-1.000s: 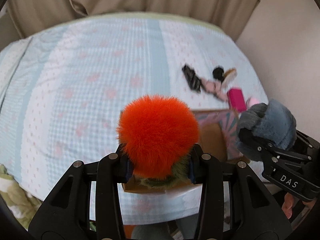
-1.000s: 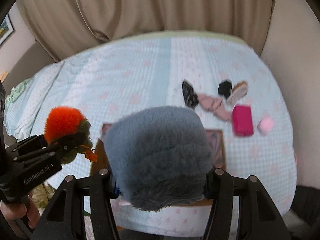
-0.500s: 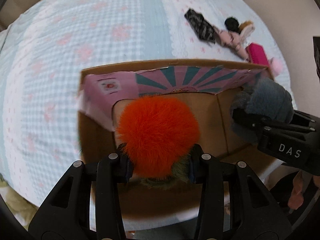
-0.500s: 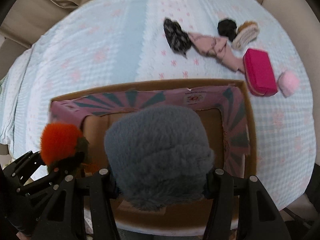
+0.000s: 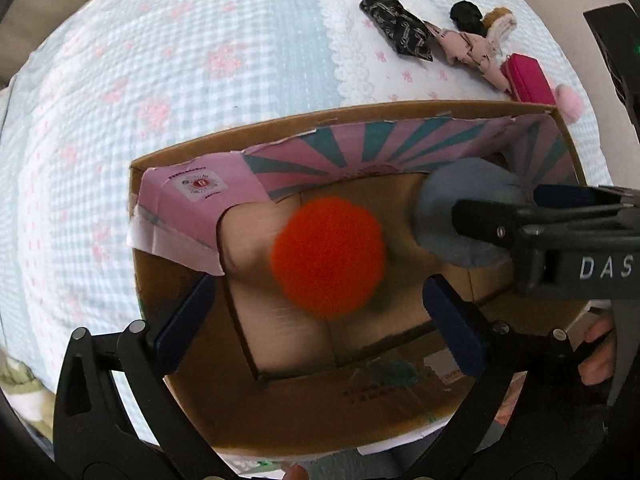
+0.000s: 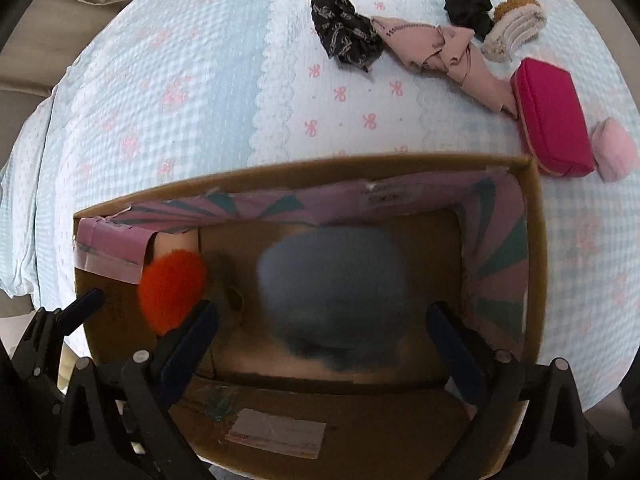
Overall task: Organize soft objects
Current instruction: 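Carry both items over the cardboard box and open both tools to drop them, then lift both tools away from the box toward the remaining items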
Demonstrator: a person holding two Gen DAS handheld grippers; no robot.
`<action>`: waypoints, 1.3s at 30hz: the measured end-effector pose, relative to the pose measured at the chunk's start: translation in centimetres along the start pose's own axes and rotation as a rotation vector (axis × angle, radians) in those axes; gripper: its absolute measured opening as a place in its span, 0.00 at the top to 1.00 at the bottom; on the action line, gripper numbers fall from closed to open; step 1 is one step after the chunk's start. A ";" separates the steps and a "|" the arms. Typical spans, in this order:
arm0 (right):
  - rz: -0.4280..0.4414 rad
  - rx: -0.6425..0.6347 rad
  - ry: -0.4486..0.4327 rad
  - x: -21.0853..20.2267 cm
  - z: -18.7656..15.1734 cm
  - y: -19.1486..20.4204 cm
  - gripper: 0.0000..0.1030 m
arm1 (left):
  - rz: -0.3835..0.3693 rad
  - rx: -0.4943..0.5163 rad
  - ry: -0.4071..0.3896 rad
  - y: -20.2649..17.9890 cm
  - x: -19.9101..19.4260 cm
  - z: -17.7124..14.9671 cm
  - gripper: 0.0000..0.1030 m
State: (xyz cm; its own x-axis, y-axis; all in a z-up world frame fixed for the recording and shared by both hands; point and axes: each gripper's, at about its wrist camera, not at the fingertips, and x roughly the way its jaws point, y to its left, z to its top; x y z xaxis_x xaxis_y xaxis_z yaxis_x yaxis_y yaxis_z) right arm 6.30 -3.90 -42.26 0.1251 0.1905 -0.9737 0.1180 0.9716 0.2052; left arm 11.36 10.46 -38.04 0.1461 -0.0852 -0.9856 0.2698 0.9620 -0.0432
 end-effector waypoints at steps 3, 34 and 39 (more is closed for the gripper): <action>-0.001 -0.013 -0.010 0.0 0.1 0.2 0.00 | -0.005 -0.014 0.009 0.1 0.0 -0.1 0.00; -0.031 -0.092 -0.351 -15.1 -7.1 3.3 0.00 | -0.018 -0.122 -0.264 2.2 -15.3 -6.0 0.00; -0.042 -0.089 -0.476 -20.1 -9.9 3.4 0.00 | -0.017 -0.139 -0.375 2.2 -20.4 -7.1 0.00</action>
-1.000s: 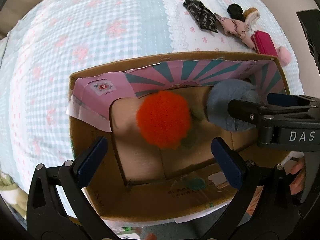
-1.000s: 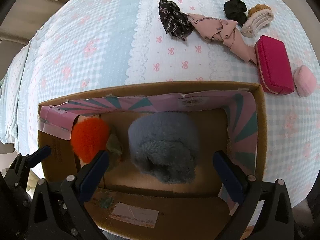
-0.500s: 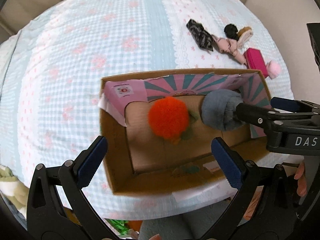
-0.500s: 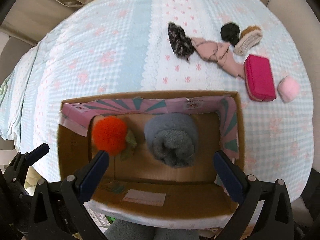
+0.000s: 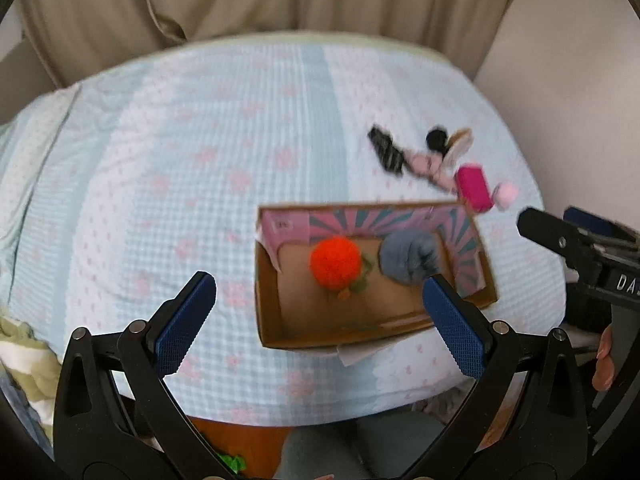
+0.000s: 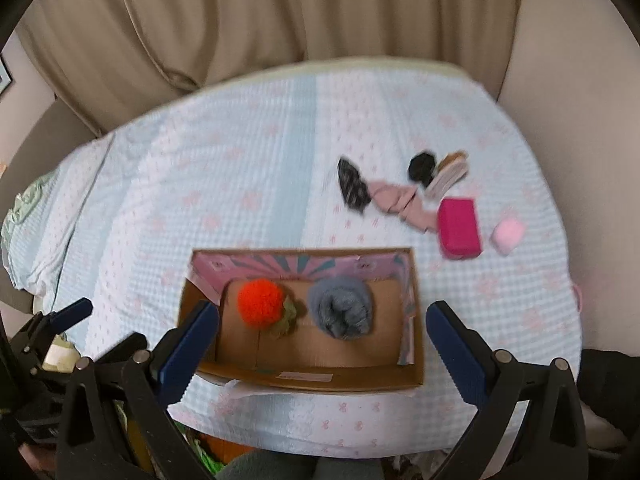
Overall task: Organize soft objects
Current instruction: 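Lift both tools away from the box toward the remaining items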
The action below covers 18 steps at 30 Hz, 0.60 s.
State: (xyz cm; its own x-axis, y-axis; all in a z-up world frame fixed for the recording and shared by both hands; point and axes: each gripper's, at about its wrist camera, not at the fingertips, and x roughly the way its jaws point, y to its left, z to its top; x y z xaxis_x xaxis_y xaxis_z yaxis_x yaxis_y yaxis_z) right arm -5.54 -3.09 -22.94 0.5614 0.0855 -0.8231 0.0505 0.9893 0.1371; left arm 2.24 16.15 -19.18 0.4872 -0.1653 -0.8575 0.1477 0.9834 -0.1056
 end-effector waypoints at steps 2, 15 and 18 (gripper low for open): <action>-0.011 0.006 -0.048 -2.2 -0.1 -0.2 0.00 | 0.005 -0.006 -0.064 0.0 -2.5 0.5 0.00; -0.157 0.032 -0.334 -11.6 -0.7 -3.1 0.00 | -0.045 -0.008 -0.280 -1.9 -9.1 4.5 0.00; -0.191 0.035 -0.363 -12.0 -0.3 -4.4 0.00 | -0.051 -0.014 -0.290 -2.8 -8.6 5.6 0.00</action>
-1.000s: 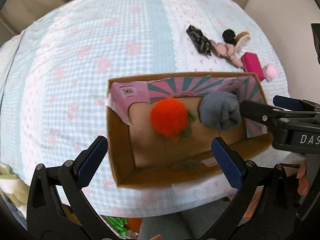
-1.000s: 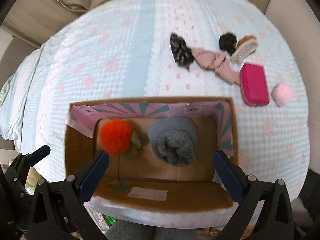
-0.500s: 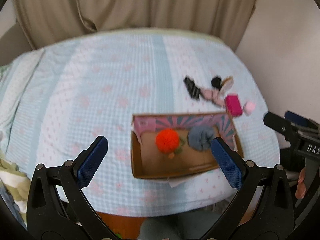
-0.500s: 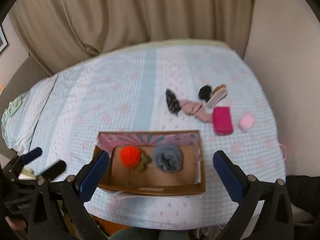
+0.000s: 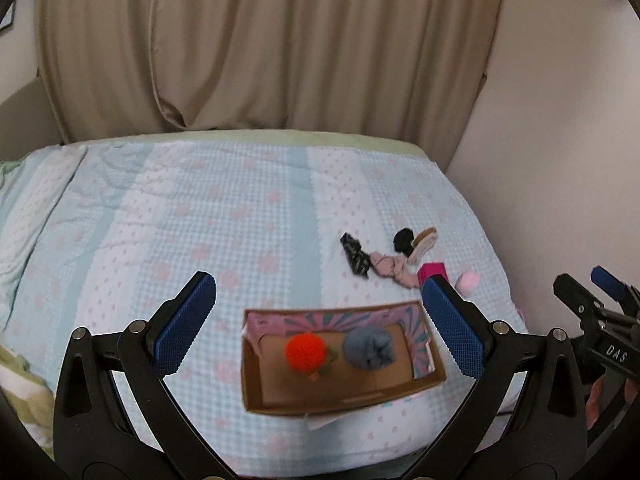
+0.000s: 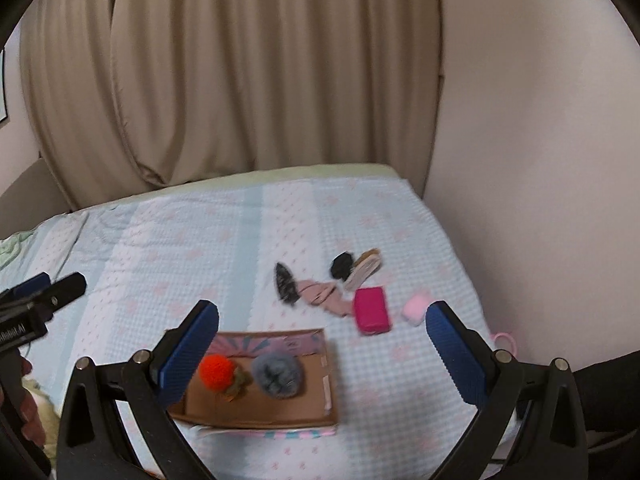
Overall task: Organize soft objects
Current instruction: 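Lift both tools away from the box toward the remaining items, then grasp the black patterned scrunchie with the left tool while the right tool grasps the magenta pouch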
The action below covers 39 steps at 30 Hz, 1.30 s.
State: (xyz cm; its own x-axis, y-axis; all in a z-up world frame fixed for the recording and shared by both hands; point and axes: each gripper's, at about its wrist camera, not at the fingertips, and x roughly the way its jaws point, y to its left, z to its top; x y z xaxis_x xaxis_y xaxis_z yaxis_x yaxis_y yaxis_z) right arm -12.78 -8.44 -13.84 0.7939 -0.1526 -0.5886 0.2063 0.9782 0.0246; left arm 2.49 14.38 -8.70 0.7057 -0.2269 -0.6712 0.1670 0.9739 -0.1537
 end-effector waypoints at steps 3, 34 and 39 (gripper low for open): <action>-0.007 0.016 -0.014 0.6 0.5 -1.4 0.00 | 0.006 0.003 -0.010 -1.2 1.2 0.9 0.00; 0.063 0.022 0.311 30.0 0.3 -10.6 0.00 | 0.062 -0.111 0.421 -7.7 38.2 4.8 0.03; 0.077 0.020 0.391 35.0 -2.1 -10.4 0.00 | 0.048 -0.095 0.513 -7.4 44.3 3.5 0.07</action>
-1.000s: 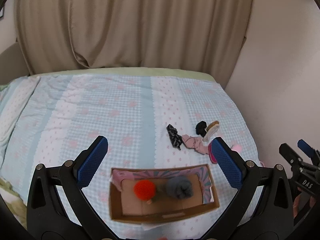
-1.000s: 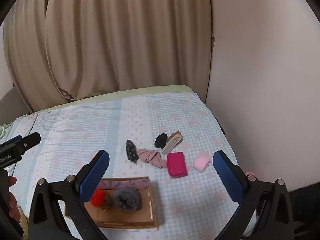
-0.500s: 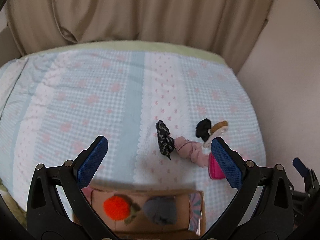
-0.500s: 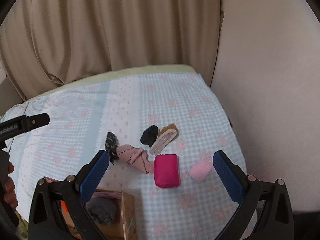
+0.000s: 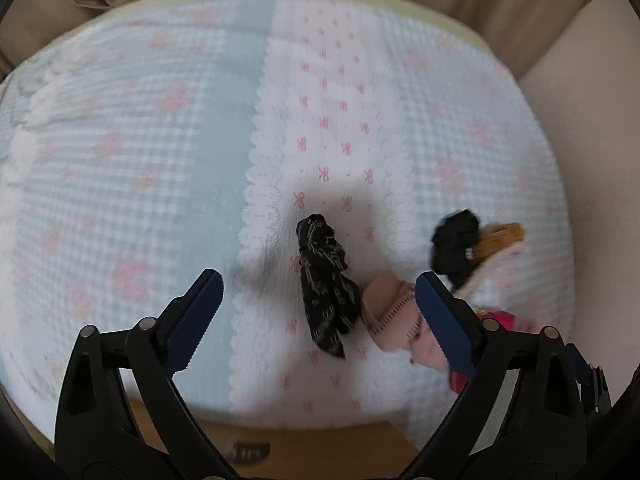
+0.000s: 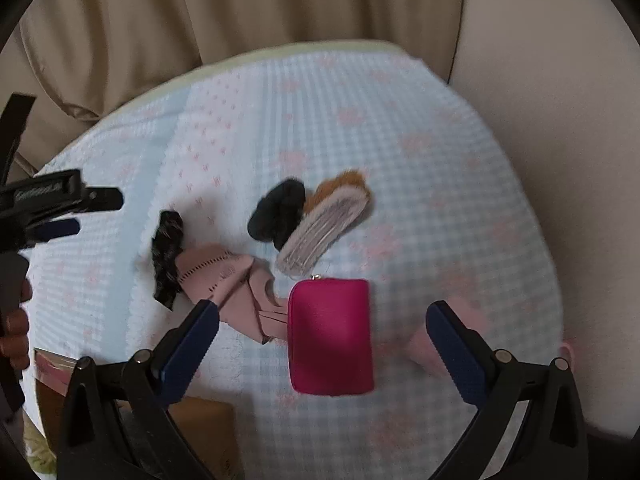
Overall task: Organize soft objects
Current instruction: 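Grasp the black patterned scrunchie with the left tool while the right tool grasps the magenta pouch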
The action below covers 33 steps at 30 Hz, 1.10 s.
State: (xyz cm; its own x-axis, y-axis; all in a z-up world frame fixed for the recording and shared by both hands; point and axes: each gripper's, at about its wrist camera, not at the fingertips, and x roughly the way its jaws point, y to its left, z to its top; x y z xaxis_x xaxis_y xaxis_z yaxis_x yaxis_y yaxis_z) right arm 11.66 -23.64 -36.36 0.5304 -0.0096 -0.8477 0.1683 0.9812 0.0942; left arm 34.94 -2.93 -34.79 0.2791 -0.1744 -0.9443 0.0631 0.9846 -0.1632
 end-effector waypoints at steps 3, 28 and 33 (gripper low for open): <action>-0.012 -0.005 0.038 2.7 -0.4 -0.1 0.00 | 0.000 0.017 0.043 0.0 3.3 0.7 0.11; -0.006 0.027 0.180 8.0 -2.7 -0.9 0.52 | 0.039 0.089 0.144 -0.4 10.4 -0.3 0.69; 0.001 0.027 0.164 7.0 -2.3 -1.1 0.58 | 0.041 0.091 0.122 -0.5 8.5 0.4 0.70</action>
State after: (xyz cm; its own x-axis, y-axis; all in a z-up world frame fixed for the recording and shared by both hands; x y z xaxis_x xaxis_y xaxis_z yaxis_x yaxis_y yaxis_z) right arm 13.23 -24.38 -43.61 0.3881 0.0246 -0.9213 0.1912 0.9757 0.1067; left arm 37.67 -4.91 -42.66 0.1648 -0.1258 -0.9783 0.1427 0.9844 -0.1026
